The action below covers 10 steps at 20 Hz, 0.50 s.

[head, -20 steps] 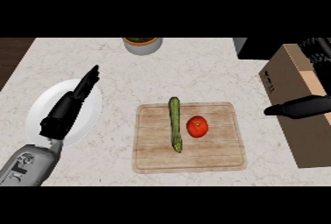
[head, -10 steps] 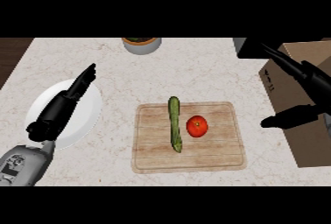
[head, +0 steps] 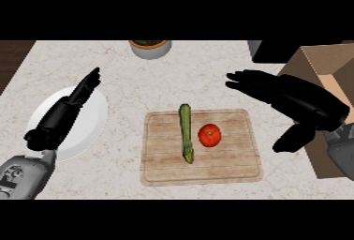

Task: Pick the tomato from the cutting board and place it in the cardboard box

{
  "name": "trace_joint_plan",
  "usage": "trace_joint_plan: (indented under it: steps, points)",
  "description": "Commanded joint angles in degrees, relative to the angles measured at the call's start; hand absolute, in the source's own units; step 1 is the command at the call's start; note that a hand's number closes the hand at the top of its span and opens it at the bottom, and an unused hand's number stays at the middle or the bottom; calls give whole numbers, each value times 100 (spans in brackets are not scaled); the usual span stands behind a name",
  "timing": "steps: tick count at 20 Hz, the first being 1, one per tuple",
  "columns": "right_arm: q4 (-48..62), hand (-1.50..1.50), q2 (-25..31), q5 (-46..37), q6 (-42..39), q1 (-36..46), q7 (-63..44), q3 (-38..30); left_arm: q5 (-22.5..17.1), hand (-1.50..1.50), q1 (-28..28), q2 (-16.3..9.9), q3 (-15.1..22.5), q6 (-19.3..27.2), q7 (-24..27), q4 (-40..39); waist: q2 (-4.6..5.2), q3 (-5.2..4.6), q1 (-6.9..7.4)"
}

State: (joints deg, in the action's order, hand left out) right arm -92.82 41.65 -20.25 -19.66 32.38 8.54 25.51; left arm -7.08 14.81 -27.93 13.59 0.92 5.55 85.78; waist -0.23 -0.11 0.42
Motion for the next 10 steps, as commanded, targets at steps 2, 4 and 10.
trace_joint_plan:
  steps: [2,4,10]
  points:
    - [-891,-150,-204,-567,-696,219,-1305,683,163,0,22,37,-65,-29,131,-192,-5,-1,-78]
    - [-651,-150,-542,-921,-816,396,-1695,922,113,0,115,106,-117,-116,106,-312,20,1,-33]
    - [-769,-150,-1447,-946,-1756,597,-3157,1065,111,0,-281,69,-171,-222,-205,467,3,7,11]
